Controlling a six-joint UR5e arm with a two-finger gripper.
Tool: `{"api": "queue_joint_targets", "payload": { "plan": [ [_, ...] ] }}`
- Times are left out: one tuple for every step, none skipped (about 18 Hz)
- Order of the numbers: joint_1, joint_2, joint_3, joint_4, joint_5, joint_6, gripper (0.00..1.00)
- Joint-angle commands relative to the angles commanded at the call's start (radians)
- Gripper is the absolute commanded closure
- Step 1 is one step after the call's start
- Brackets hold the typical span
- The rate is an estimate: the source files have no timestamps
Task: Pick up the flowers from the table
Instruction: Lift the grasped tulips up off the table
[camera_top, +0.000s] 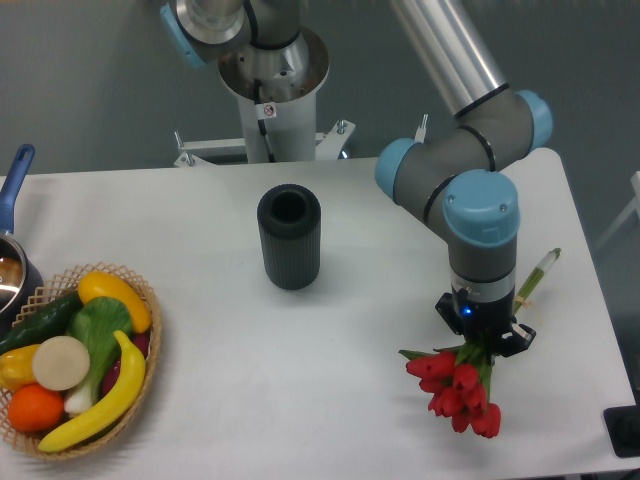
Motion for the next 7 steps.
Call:
{"api": "queue_joint_targets", "payload": {
  "plan": [
    [0.0,0.0,0.002,0.0,-0.002,0.002,0.79],
    [0.002,0.0,0.002,0.0,-0.002,0.002,0.79],
    [0.002,0.0,0.002,0.0,-0.002,0.002,0.79],
    [0.003,0.0,0.002,0.0,-0.002,0.003,0.79],
    [0.006,0.002,0.002,-0.002,-0.002,0.003,0.79],
    [0.006,0.002,0.002,-0.006,0.0,0.003,0.79],
    [0.006,0.003,0.002,-0.006,0.0,0.003,0.79]
  ]
}}
